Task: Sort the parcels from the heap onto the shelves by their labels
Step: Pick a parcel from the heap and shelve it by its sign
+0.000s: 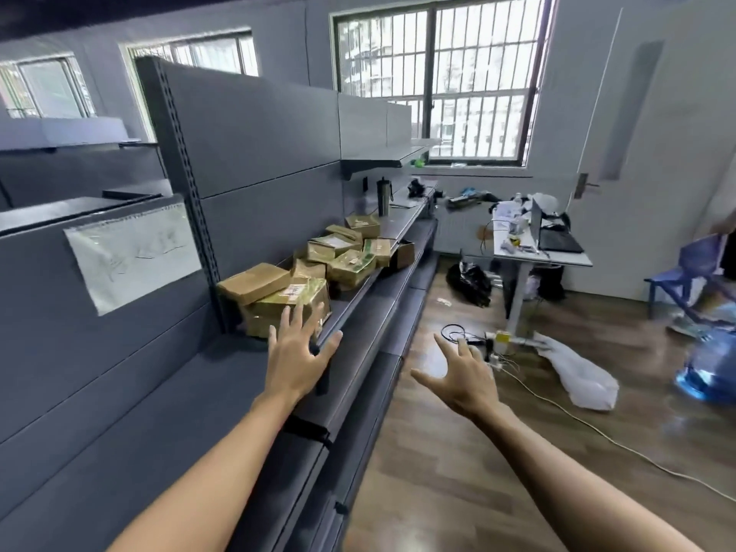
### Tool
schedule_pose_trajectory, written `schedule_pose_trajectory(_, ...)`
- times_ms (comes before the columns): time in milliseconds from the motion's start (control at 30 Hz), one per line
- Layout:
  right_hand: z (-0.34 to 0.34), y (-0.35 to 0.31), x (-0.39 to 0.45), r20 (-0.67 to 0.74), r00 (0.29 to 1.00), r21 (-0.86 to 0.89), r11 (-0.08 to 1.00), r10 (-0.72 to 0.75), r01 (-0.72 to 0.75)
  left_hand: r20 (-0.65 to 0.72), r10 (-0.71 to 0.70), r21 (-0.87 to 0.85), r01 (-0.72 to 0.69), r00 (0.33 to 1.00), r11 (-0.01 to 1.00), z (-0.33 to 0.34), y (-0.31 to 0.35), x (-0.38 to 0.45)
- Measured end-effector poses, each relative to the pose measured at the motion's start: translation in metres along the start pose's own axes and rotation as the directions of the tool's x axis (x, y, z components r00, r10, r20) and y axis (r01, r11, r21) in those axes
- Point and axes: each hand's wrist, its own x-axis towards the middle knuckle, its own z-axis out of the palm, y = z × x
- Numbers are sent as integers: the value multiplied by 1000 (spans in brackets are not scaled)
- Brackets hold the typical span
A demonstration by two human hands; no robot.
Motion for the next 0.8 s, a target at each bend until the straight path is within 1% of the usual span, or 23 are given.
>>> schedule_pose_trajectory(67, 8, 3, 38, -3, 1000, -24, 1000, 11, -11, -18, -6, -33, 5, 1000, 999, 23, -10, 42)
schedule_pose_trajectory(200, 24, 11, 102, 60, 997, -67, 996, 55, -51, -33, 26, -41, -28, 999, 999, 53, -17, 123)
schedule_pose_trajectory(300, 32, 21, 164, 39, 997, -86, 994, 66, -62, -41, 30, -49, -32, 999, 998, 74, -16, 184)
schedule_pose_trajectory(433, 40, 39, 237, 37, 997, -96, 993, 69, -65, -8, 28, -42, -28, 1000, 999, 116, -22, 248)
schedule_pose_trajectory(567, 59, 66, 317, 62, 996, -78, 995, 60, -55, 6, -40, -24, 40, 999, 999, 161, -34, 304)
schedule_pose_trajectory(700, 74, 90, 400, 130, 992, -55, 998, -6, 13, -43, -103, 52, 105, 994, 993, 191, -49, 351)
schedule_pose_trajectory(800, 79, 96, 465, 181, 980, -14, 996, -80, 84, -100, -191, 121, 203, 976, 972, 200, -60, 382)
